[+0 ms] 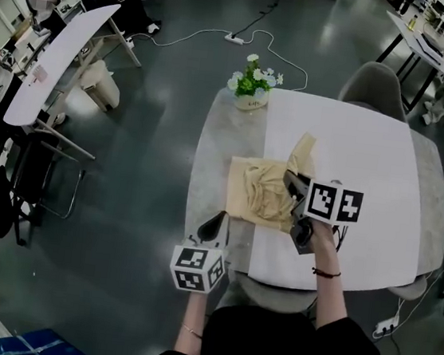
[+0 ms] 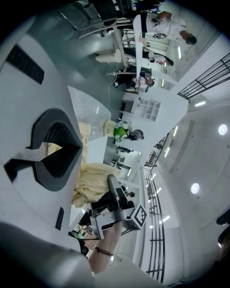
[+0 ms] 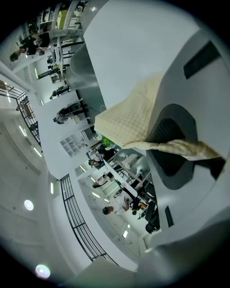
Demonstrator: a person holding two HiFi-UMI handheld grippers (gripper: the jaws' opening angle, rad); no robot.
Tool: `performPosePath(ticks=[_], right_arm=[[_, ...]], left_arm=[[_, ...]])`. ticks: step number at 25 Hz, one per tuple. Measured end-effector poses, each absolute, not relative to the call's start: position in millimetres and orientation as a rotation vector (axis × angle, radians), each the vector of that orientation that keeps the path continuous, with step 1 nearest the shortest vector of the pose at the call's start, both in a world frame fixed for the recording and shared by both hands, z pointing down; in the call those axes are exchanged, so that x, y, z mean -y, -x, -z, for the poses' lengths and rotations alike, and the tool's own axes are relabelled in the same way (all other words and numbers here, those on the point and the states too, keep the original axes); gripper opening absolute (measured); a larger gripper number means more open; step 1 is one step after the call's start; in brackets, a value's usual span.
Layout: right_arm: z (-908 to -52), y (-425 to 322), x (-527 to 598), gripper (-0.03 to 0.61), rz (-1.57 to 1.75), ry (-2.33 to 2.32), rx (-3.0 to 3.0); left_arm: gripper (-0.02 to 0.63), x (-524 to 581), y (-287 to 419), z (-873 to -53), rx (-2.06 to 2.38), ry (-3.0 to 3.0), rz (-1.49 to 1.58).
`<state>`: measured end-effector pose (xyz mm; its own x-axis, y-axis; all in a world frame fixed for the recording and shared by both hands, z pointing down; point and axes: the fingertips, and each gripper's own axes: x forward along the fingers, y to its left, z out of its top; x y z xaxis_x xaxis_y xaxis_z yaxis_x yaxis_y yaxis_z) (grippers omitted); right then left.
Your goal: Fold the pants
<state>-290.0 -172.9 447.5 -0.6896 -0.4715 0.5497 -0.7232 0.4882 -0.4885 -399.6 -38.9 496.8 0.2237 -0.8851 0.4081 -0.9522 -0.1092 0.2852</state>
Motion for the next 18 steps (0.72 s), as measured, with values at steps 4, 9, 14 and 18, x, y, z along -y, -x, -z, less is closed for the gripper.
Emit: performPosePath(ticks=[4, 9, 14, 18], right_arm=[[-459, 310, 173, 0.034, -1.039, -0.982, 2.373], [-474, 329, 173, 0.034, -1.048, -0.969, 2.345], [-495, 347, 172, 0.034, -1.055, -0.946, 2.306], [-514, 359, 172, 0.034, -1.045, -0.935, 2.268]], left_arm=[[0.008, 39, 408, -501, 1.685, -2.011, -0.186], [0.008, 35, 421, -508, 1.686, -1.986, -0.188], [0.008, 33, 429, -513, 1.685, -1.968, -0.188], [0.008, 32, 434, -519, 1.678, -1.957, -0.19]])
